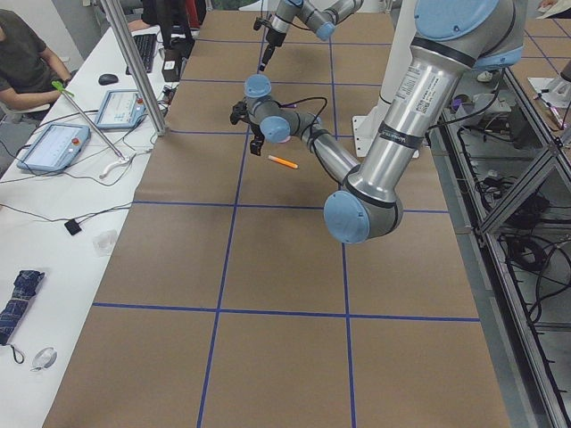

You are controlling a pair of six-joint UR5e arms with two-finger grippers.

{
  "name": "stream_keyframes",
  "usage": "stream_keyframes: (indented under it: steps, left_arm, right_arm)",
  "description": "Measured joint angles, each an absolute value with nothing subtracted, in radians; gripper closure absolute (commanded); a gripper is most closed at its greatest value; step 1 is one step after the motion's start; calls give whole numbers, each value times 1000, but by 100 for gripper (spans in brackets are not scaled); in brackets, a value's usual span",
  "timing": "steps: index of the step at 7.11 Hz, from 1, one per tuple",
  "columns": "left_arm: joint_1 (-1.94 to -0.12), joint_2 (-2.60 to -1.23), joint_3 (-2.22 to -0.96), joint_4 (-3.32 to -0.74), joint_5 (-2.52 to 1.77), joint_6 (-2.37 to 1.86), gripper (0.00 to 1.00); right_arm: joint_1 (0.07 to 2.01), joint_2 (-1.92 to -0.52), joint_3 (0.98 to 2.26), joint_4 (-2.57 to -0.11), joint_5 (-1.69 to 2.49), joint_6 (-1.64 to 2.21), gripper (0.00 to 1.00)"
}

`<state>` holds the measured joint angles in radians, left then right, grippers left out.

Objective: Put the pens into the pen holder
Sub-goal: 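Grasp the orange marker with the left gripper while the right gripper withdraws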

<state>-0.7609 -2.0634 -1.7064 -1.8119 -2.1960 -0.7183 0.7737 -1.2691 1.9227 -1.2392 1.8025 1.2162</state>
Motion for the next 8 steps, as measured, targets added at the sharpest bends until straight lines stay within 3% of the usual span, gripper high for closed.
stream_keyframes:
  steps: [3, 5, 8]
  left_arm:
    - [-635, -2145, -1619, -1668, -2064, -541, 10]
    - [-610, -2232, -1524, -1631, -2021, -501, 17]
    - [-607, -2255, -1487, -1624, -2016, -494, 33]
  right_arm:
    - [851, -1352, 1898, -1236, 1910, 1116, 0]
    - [853, -1366, 1894, -1235, 1916, 1109, 0]
    - [852, -1368, 1893, -1235, 1913, 1110, 0]
